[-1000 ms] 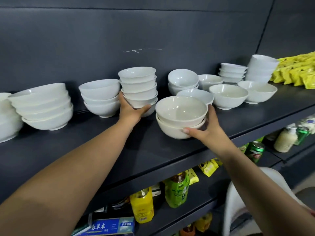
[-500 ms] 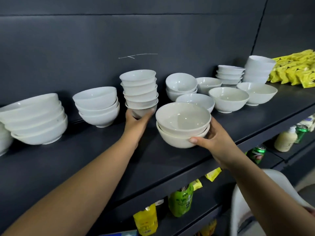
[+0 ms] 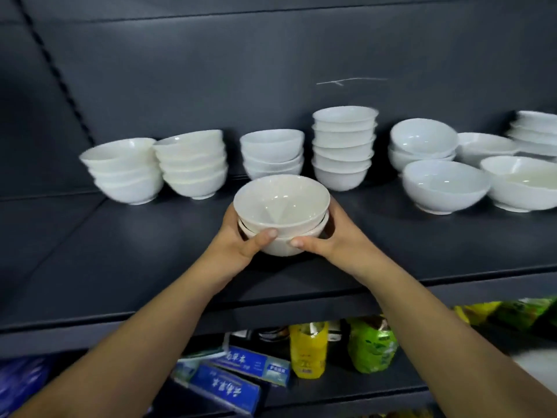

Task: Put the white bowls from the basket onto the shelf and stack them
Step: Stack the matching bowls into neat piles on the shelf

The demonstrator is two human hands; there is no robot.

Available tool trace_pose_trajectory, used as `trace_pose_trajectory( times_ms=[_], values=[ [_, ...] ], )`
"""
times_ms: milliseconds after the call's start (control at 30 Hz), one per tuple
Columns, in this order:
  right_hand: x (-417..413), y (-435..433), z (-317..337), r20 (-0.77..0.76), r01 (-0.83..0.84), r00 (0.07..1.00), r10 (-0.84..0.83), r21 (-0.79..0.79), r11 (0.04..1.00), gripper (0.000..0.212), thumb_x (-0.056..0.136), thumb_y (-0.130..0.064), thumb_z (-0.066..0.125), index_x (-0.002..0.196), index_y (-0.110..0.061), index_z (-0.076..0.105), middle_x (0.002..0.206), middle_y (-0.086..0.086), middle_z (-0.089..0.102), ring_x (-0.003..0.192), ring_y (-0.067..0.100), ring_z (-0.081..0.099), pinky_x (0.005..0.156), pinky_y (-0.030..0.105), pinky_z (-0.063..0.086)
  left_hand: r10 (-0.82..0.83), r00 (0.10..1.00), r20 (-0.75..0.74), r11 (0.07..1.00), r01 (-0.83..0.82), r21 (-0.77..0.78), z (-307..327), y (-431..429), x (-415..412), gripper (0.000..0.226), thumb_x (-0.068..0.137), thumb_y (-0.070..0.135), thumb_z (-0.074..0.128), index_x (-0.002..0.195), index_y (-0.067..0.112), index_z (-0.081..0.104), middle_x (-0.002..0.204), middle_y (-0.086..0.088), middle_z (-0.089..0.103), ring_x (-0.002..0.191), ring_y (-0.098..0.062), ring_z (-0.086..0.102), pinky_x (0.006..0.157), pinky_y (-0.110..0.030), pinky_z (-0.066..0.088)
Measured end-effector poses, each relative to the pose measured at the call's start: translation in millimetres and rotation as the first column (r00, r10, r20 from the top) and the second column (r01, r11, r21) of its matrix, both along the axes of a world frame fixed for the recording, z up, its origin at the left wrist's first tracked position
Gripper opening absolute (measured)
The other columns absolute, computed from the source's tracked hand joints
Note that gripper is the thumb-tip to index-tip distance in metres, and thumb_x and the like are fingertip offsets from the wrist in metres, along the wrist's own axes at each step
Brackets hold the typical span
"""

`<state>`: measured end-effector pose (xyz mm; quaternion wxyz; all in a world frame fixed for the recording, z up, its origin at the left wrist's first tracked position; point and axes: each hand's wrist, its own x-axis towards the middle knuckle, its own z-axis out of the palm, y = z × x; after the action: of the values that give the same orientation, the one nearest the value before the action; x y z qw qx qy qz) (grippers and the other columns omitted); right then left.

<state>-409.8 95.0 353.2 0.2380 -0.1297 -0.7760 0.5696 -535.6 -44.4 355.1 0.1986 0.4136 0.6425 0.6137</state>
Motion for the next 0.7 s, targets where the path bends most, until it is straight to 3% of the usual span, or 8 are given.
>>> trace_pose_trajectory(
  times_ms=[167, 267, 333, 433, 500, 567, 633, 700],
  values=[
    [-52.1, -42.2, 7.1, 0.031, -0.126, 0.991, 0.127, -0.013, 0.992, 0.089, 0.065, -0.025, 0.082, 0.138, -0.029, 0.032, 0.132, -0.014, 0.048, 0.121, 0.001, 0.045, 0.1, 0.02, 0.041, 0.103, 0.995, -0.012, 0.994, -0.104, -0.021, 2.7, -53.9, -38.1, 0.12, 0.038, 0.071, 0.077, 0.137, 0.022, 0.031, 0.137, 0.001, 0.048, 0.127, -0.015, 0.046, 0.11, -0.044, 0.035],
    [-78.3, -60.8, 10.4, 0.062, -0.182, 0.981, 0.183, -0.022, 0.983, 0.099, 0.051, -0.038, 0.082, 0.137, -0.029, 0.034, 0.131, -0.013, 0.051, 0.122, 0.005, 0.048, 0.105, 0.031, 0.042, 0.125, 0.99, -0.059, 0.991, -0.127, -0.03, 4.3, -77.7, -61.4, 0.124, 0.034, 0.076, 0.073, 0.137, 0.024, 0.028, 0.132, 0.009, 0.048, 0.12, 0.0, 0.048, 0.104, -0.024, 0.041],
    [-93.1, -71.0, 14.7, 0.08, -0.211, 0.974, 0.213, -0.04, 0.977, 0.094, 0.048, -0.04, 0.08, 0.133, -0.028, 0.04, 0.128, -0.013, 0.055, 0.119, 0.004, 0.051, 0.101, 0.027, 0.044, 0.115, 0.985, -0.132, 0.993, -0.119, -0.025, 9.7, -92.4, -77.7, 0.109, 0.034, 0.077, 0.071, 0.125, 0.028, 0.036, 0.119, 0.019, 0.053, 0.107, 0.014, 0.051, 0.087, -0.005, 0.043],
    [-108.3, -83.6, 24.0, 0.099, -0.228, 0.969, 0.225, 0.016, 0.974, 0.062, 0.066, -0.02, 0.081, 0.116, -0.035, 0.048, 0.115, -0.019, 0.059, 0.105, -0.009, 0.056, 0.085, 0.009, 0.047, 0.082, 0.97, -0.228, 0.993, -0.1, -0.07, 22.0, -107.6, -98.6, 0.078, 0.047, 0.056, 0.082, 0.113, 0.032, 0.049, 0.106, 0.021, 0.067, 0.103, 0.008, 0.059, 0.085, -0.011, 0.048],
    [-118.4, -93.3, 27.1, 0.103, -0.207, 0.974, 0.2, 0.068, 0.976, 0.054, 0.069, -0.016, 0.079, 0.107, -0.039, 0.049, 0.109, -0.021, 0.06, 0.097, -0.015, 0.057, 0.081, 0.005, 0.046, 0.073, 0.966, -0.246, 0.995, -0.086, -0.044, 25.7, -115.5, -113.3, 0.06, 0.05, 0.032, 0.084, 0.099, 0.036, 0.049, 0.092, 0.034, 0.066, 0.092, 0.019, 0.057, 0.074, -0.002, 0.045],
    [-127.8, -102.1, 31.5, 0.111, -0.152, 0.984, 0.141, 0.099, 0.983, 0.063, 0.055, -0.034, 0.082, 0.11, -0.037, 0.051, 0.112, -0.019, 0.061, 0.103, -0.01, 0.057, 0.087, 0.011, 0.047, 0.092, 0.965, -0.244, 0.995, -0.098, -0.012, 29.4, -120.6, -128.0, 0.057, 0.053, 0.021, 0.084, 0.09, 0.039, 0.045, 0.081, 0.035, 0.064, 0.082, 0.027, 0.053, 0.066, 0.003, 0.041],
    [-133.3, -110.4, 40.9, 0.116, -0.108, 0.989, 0.092, 0.141, 0.984, 0.075, 0.046, -0.047, 0.077, 0.115, -0.035, 0.051, 0.116, -0.019, 0.06, 0.108, -0.007, 0.055, 0.089, 0.012, 0.046, 0.088, 0.964, -0.253, 0.995, -0.094, -0.011, 32.6, -124.8, -143.2, 0.062, 0.048, 0.033, 0.086, 0.095, 0.039, 0.047, 0.086, 0.033, 0.063, 0.085, 0.024, 0.054, 0.066, 0.004, 0.04],
    [-137.9, -117.8, 55.4, 0.097, -0.078, 0.994, 0.059, 0.214, 0.974, 0.062, 0.049, -0.047, 0.079, 0.105, -0.041, 0.054, 0.111, -0.024, 0.061, 0.103, -0.014, 0.055, 0.084, 0.005, 0.044, 0.076, 0.966, -0.249, 0.997, -0.08, -0.006, 42.2, -129.0, -153.8, 0.078, 0.043, 0.048, 0.087, 0.109, 0.035, 0.048, 0.099, 0.028, 0.06, 0.092, 0.015, 0.056, 0.069, 0.003, 0.041]
  ],
)
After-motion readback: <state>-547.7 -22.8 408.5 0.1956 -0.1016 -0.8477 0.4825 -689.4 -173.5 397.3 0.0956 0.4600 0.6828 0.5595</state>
